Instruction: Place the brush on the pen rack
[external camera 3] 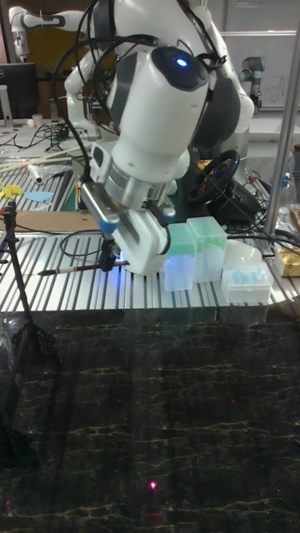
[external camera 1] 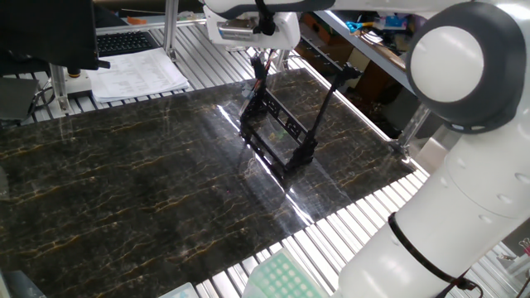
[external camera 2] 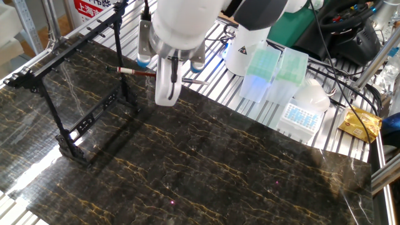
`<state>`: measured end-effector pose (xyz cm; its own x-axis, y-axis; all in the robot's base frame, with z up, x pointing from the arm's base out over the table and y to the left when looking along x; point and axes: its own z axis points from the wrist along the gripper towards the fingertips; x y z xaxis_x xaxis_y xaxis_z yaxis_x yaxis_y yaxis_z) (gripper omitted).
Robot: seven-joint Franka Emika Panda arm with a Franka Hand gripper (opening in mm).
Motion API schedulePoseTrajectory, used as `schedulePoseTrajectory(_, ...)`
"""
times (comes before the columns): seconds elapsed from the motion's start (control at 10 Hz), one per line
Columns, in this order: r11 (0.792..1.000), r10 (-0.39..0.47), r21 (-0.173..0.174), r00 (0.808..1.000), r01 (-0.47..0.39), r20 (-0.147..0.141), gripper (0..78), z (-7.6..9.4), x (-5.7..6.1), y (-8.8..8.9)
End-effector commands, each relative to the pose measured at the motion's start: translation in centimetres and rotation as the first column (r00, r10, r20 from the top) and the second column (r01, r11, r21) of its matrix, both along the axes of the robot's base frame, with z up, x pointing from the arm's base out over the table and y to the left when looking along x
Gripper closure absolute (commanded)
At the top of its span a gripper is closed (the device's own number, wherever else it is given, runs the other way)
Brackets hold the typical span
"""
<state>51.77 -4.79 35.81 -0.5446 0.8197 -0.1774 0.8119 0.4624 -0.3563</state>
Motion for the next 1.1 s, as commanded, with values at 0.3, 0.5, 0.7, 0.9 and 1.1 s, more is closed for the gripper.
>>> schedulePoseTrajectory(0.3, 0.996, -0.078, -0.033, 0.997, 0.078, 0.019, 76.4, 0.0, 0.2, -1.7)
schedulePoseTrajectory(0.5, 0.995, -0.09, -0.033, 0.996, 0.091, 0.024, 76.4, 0.2, 0.5, -2.2)
schedulePoseTrajectory(0.7, 0.996, -0.088, -0.031, 0.996, 0.089, 0.024, 76.4, 0.1, 0.6, -2.4)
schedulePoseTrajectory(0.9, 0.995, -0.093, -0.033, 0.995, 0.094, 0.026, 76.4, -0.2, 0.7, -2.9)
schedulePoseTrajectory(1.1, 0.995, -0.095, -0.037, 0.995, 0.096, 0.031, 76.4, -0.3, 0.7, -3.1)
